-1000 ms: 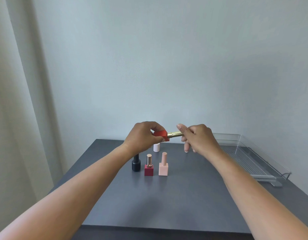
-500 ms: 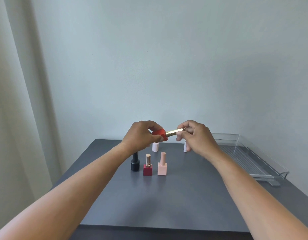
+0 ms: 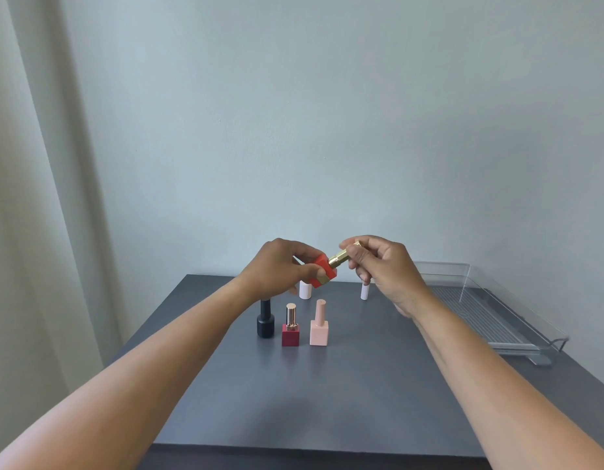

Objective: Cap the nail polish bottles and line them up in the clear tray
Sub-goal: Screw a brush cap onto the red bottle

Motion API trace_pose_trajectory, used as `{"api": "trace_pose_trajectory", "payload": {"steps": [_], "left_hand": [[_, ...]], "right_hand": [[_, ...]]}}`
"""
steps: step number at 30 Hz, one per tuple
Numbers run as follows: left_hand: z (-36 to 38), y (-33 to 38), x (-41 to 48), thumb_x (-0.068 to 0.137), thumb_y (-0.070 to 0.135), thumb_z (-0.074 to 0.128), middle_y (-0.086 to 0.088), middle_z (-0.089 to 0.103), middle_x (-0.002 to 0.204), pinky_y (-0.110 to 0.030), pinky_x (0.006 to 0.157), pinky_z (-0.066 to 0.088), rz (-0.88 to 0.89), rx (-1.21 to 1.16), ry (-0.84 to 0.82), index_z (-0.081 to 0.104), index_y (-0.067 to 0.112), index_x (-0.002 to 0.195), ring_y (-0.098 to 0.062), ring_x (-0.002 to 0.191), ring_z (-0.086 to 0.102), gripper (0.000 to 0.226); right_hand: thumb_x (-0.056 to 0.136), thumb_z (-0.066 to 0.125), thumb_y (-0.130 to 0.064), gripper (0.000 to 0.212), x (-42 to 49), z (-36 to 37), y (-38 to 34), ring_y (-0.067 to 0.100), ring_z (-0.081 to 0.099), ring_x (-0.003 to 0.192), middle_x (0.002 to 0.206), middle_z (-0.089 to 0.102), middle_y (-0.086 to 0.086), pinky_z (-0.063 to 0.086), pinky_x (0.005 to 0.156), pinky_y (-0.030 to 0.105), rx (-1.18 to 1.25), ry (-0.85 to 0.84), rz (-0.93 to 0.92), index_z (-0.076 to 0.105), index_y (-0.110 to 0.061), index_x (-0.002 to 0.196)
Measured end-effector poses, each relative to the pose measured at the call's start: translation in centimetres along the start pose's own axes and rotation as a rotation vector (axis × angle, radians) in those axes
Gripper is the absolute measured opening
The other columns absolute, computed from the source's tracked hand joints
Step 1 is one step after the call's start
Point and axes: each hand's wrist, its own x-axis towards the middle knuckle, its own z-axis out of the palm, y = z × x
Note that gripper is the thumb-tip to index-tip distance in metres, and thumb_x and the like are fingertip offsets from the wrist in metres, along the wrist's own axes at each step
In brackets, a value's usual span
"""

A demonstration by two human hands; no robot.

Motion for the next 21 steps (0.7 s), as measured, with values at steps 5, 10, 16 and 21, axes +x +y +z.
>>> {"api": "trace_pose_trajectory", "payload": {"steps": [5,10,16,21], "left_hand": [[0.4,-0.2,0.0,0.077,0.033,0.08,0.016,0.077,0.082,-0.008,0.054,0.044,0.029,0.053,0.053,0.077,0.035,0.091,0.006,0.067,0.064,0.014],[0.9,-0.3,0.1,0.074,0.036,0.081,0.018,0.075,0.08,-0.016,0.067,0.047,0.029,0.114,0.144,0.075,0.034,0.09,0.007,0.077,0.065,0.018],[1.2,-0.5,-0.1,0.07,0.038,0.083,0.018,0.073,0.075,-0.027,0.072,0.056,0.037,0.175,0.194,0.071,0.033,0.085,0.005,0.073,0.065,0.02],[0.0,-1.1,0.5,0.073,0.033,0.084,0.019,0.077,0.079,-0.024,0.078,0.051,0.013,0.063,0.021,0.076,0.03,0.089,0.005,0.081,0.07,0.018]], "right_hand": [[0.096,0.059,-0.022,0.016,0.3,1.1,0.2,0.008,0.041,0.043,0.054,0.056,-0.008,0.037,0.045,0.021,0.044,0.128,-0.005,0.071,-0.017,0.086],[0.093,0.061,-0.024,0.017,0.8,2.1,0.4,0.007,0.042,0.046,0.052,0.054,-0.01,0.037,0.047,0.02,0.04,0.228,-0.009,0.07,-0.024,0.079],[0.09,0.061,-0.03,0.016,1.2,2.7,0.8,0.01,0.044,0.051,0.051,0.055,-0.014,0.036,0.055,0.031,-0.028,0.254,-0.016,0.069,-0.029,0.076],[0.09,0.064,-0.032,0.019,1.1,2.8,0.8,0.004,0.043,0.045,0.051,0.056,-0.013,0.037,0.05,0.023,-0.016,0.224,-0.014,0.07,-0.033,0.073]]}}
